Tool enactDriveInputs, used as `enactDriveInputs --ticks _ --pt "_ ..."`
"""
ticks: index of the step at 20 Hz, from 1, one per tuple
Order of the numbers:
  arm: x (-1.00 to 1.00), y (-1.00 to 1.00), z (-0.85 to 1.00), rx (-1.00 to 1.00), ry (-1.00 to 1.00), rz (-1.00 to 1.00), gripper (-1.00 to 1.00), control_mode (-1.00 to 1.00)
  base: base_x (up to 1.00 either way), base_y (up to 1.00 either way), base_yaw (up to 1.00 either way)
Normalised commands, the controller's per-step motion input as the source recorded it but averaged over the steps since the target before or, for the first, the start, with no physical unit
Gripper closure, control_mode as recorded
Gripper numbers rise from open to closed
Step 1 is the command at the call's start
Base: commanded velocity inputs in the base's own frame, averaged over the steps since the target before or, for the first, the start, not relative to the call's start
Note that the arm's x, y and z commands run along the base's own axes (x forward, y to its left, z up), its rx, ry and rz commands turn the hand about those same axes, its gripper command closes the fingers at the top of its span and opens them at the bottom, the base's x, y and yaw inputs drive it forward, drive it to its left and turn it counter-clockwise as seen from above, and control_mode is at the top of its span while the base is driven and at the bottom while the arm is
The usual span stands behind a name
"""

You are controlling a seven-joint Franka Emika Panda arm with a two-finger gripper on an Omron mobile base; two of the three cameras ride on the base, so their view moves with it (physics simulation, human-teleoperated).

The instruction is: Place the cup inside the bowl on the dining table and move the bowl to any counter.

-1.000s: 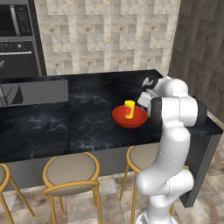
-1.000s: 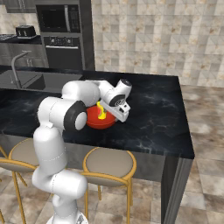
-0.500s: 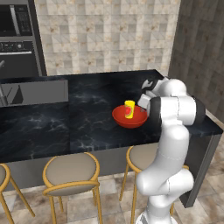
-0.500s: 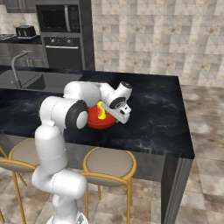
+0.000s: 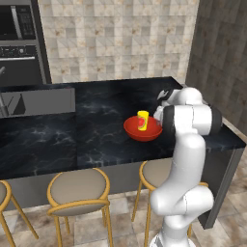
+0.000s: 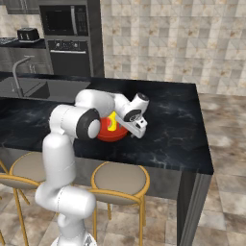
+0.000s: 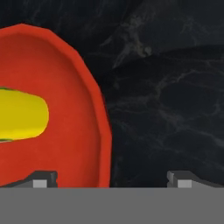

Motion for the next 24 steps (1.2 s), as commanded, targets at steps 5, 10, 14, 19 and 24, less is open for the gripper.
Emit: enactDriveInputs --ticks 5,10,14,19,24 --pt "0.12 0.02 -0.14 0.00 0.00 0.00 -1.00 -1.00 0.00 0.00 0.00" --pt "0.27 0.03 -0.18 0.00 0.00 0.00 -1.00 -1.00 0.00 0.00 0.00" --pt "0.29 0.01 -0.20 0.00 0.00 0.00 -1.00 -1.00 0.00 0.00 0.00" --pt "0.17 0.01 -0.19 0.00 0.00 0.00 -1.00 -1.00 0.00 0.00 0.00" --pt "0.05 0.08 -0.13 0.00 0.02 0.00 -1.00 -1.00 0.00 0.00 0.00"
